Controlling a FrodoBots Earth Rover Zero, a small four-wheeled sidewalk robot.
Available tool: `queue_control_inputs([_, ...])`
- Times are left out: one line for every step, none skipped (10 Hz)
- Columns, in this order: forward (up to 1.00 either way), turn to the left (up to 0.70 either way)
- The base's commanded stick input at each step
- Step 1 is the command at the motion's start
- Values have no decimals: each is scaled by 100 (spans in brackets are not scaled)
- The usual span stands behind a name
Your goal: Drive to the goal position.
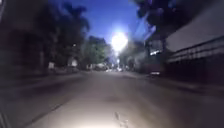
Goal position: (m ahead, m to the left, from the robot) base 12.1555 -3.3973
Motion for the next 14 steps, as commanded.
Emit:
queue_control_inputs([85, -33])
queue_control_inputs([85, -33])
queue_control_inputs([85, -33])
queue_control_inputs([85, -33])
queue_control_inputs([85, -17])
queue_control_inputs([85, 1])
queue_control_inputs([85, 1])
queue_control_inputs([85, 1])
queue_control_inputs([85, 1])
queue_control_inputs([85, 1])
queue_control_inputs([85, 1])
queue_control_inputs([85, 1])
queue_control_inputs([85, 1])
queue_control_inputs([85, 1])
